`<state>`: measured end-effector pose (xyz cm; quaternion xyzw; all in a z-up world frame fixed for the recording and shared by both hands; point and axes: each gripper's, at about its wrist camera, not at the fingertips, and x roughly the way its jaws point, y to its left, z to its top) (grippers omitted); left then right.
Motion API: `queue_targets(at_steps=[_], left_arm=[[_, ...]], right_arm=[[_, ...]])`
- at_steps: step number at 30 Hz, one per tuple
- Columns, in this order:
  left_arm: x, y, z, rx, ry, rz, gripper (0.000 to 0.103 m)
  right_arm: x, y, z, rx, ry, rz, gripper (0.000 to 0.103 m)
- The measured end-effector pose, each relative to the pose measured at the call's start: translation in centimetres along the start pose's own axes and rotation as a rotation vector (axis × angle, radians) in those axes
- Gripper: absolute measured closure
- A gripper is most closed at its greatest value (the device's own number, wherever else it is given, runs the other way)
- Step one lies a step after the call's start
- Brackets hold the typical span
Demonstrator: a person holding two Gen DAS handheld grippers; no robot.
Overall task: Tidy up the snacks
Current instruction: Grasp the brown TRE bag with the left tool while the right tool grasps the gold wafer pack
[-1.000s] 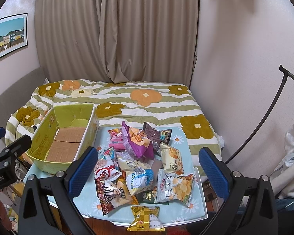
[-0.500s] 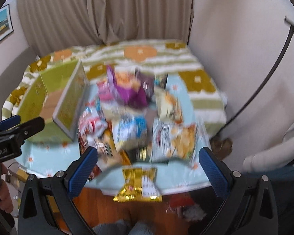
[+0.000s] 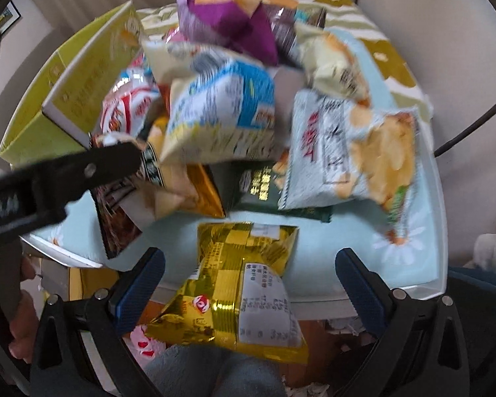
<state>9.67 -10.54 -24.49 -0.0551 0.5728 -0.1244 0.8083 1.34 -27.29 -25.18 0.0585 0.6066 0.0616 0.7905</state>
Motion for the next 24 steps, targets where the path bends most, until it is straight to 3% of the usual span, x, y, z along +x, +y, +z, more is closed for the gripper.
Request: queue_targets(at_steps=[5, 7, 12, 18, 24], left_arm=[[2.3, -0.1, 0.2, -0.031, 0.022, 0.019, 0.001], [2.8, 0.1, 0.2, -0.042, 0.027, 0.028, 0.01], [3.6, 0.7, 0.2, -0.077, 0.048, 0.008, 0.018], [3.5, 1.3, -0.5, -0.076, 0.044, 0.014, 0.028], [3.0, 1.6, -0.9, -0.095, 0.036, 0.006, 0.031]], right_arm=[[1.6, -0.5, 0.0, 0.007, 0.048, 0.049, 0.007], [2.2, -0.6, -0.1, 0.013, 0.063, 0.074, 0.009], [3.1, -0.6, 0.2, 0.023, 0.09, 0.11, 0.019], [3.2, -0.5, 1.0, 0.026, 0.11, 0.121, 0.031], [2.6, -1.4, 1.1, 0.03, 0.114, 0.122, 0.044]])
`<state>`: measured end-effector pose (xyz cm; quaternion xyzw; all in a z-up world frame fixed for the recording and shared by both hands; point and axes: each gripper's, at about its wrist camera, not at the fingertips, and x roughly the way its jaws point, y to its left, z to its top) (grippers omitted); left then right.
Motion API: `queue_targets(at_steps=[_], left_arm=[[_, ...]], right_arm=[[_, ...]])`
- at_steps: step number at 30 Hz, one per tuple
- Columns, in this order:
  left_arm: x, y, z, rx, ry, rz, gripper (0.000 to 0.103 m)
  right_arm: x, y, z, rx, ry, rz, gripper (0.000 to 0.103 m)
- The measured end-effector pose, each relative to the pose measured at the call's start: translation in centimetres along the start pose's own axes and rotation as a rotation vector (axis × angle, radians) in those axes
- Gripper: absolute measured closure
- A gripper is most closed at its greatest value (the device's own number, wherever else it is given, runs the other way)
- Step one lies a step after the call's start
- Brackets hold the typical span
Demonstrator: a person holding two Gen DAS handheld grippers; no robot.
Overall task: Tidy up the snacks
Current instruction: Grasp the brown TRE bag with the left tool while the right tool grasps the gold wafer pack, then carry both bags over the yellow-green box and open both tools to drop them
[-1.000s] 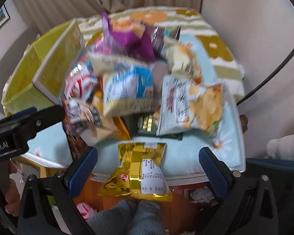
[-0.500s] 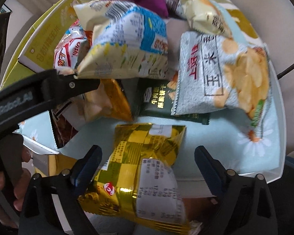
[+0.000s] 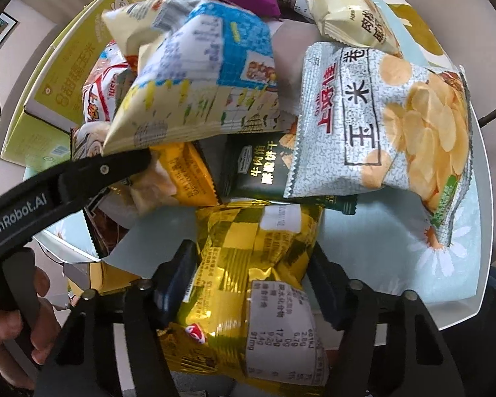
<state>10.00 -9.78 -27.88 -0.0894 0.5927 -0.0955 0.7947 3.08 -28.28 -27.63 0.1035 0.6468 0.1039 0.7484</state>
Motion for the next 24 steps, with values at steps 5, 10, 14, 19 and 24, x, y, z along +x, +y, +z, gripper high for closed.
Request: queue_targets(at_steps=[5, 10, 14, 19, 24], left_arm=[[-1.2, 0.0, -1.1, -0.004, -0.014, 0.015, 0.031], [-3.3, -0.4, -1.5, 0.002, -0.033, 0.017, 0.031], [-5.5, -0.7, -1.9, 0.019, -0.058, 0.028, 0.031], [-8.9, -0.8, -2.6, 0.026, -0.106, 0.03, 0.031], [-11.9, -1.3, -2.4, 0.032, -0.176, 0.042, 0.031]], right_arm=[[-1.0, -0.1, -0.6, -0.013, -0.007, -0.01, 0.049], [-2.4, 0.4, -0.5, -0.024, -0.015, -0.007, 0.052], [-4.4, 0.3, -0.7, -0.038, -0.035, -0.012, 0.052], [-7.1, 0.1, -0.4, -0.046, -0.073, -0.028, 0.052], [-10.7, 0.6, 0.9, -0.085, -0.15, -0.044, 0.052]])
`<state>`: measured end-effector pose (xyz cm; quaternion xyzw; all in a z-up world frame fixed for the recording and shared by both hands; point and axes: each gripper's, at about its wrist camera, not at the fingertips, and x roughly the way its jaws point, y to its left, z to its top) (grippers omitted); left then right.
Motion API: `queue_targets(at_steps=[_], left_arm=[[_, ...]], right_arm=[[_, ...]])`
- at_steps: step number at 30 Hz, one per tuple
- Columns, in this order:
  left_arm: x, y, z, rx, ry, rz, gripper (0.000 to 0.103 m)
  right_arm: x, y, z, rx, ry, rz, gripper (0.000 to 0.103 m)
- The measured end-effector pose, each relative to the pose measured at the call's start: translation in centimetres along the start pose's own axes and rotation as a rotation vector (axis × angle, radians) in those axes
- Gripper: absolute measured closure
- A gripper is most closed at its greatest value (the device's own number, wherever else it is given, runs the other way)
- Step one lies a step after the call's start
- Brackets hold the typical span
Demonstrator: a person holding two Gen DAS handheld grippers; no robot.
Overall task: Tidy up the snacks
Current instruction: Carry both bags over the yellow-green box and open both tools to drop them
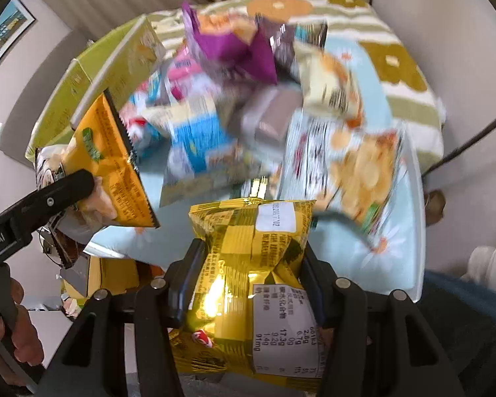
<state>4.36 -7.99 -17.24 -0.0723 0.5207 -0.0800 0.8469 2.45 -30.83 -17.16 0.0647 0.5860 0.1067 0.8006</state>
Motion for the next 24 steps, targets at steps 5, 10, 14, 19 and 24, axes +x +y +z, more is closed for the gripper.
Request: queue_targets(at_steps=[5, 10, 14, 19, 24], left_arm=[[-3.1, 0.9, 2.3, -0.019, -0.072, 0.012, 0.031], [-5.3, 3.2, 5.2, -0.057, -0.144, 0.054, 0.031], [-6.6, 6.5, 8.0, -0.081, -0.19, 0.089, 0.031], [-6.4, 11.7, 12.5, -0.099, -0.206, 0.124, 0.031], [-4.3, 17.5, 17.4, -0.088, -0.182, 0.139, 0.031]], right_arm=[[-2.7, 1.6, 3.1, -0.074, -0.099, -0.02, 0.052], [-4.0, 5.1, 6.4, -0.15, -0.184, 0.001, 0.052], [-3.6, 8.5, 9.5, -0.202, -0.241, 0.022, 0.052], [-2.2, 13.5, 14.2, -0.228, -0.277, 0.049, 0.052], [0.8, 19.2, 19.1, -0.227, -0.282, 0.066, 0.052]])
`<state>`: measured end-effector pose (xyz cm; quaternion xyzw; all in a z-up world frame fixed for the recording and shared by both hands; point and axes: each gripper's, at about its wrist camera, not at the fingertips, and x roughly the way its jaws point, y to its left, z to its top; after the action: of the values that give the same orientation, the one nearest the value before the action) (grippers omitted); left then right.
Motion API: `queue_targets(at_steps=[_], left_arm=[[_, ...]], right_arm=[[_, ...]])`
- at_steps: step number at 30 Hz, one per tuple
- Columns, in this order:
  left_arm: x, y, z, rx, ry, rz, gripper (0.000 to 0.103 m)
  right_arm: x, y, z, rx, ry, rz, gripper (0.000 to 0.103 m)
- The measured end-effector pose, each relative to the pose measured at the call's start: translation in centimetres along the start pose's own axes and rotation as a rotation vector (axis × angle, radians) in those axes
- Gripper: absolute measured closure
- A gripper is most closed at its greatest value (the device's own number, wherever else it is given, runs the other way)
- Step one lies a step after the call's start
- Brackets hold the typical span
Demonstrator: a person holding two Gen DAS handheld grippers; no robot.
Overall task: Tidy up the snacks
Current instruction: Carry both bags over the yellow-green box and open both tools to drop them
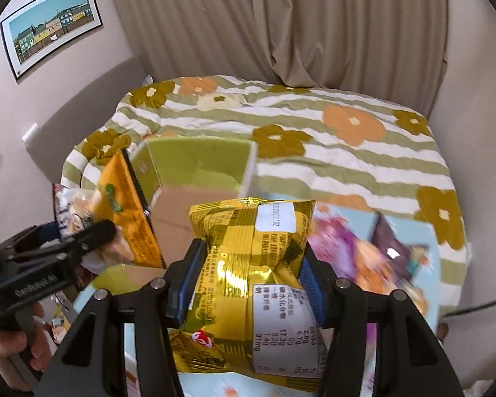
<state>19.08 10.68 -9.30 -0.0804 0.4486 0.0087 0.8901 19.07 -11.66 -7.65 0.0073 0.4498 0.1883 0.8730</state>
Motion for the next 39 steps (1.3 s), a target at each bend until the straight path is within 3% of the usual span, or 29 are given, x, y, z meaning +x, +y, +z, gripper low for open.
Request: queue_targets(at_steps=[6, 11, 14, 15, 25, 34, 39], left_arm=[[6.6, 4.7, 5.4, 0.043, 0.071, -0.023, 0.031], [12.0, 6.6, 7.7, 0.089, 0.146, -0.044, 0.03], [14.3, 6.8, 8.3, 0.108, 0.173, -0.041, 0.012], [14.8, 7.0, 8.5, 0.107, 0.176, -0.04, 0.001], [13.7, 8.9, 7.7, 0.107, 0.154, -0.037, 0.001], [11.1, 10.5, 7.1, 0.09, 0.121, 0.047, 0.001], [11.0, 10.7, 7.0, 0.073, 0.121, 0.059, 0.001]], right_arm=[[5.9, 3.6, 4.0, 0.033, 0.028, -0.018, 0.052], [9.9, 4.4, 5.9, 0.084, 0.068, -0.06, 0.052], [11.4, 4.3, 6.2, 0.105, 0.091, -0.067, 0.052], [11.8, 4.3, 6.4, 0.106, 0.096, -0.07, 0.052], [14.4, 4.6, 6.6, 0.056, 0.135, -0.047, 0.052], [16.4, 6.3, 8.2, -0.013, 0.114, -0.008, 0.052], [17.6, 6.5, 8.5, -0.041, 0.103, -0.05, 0.048]])
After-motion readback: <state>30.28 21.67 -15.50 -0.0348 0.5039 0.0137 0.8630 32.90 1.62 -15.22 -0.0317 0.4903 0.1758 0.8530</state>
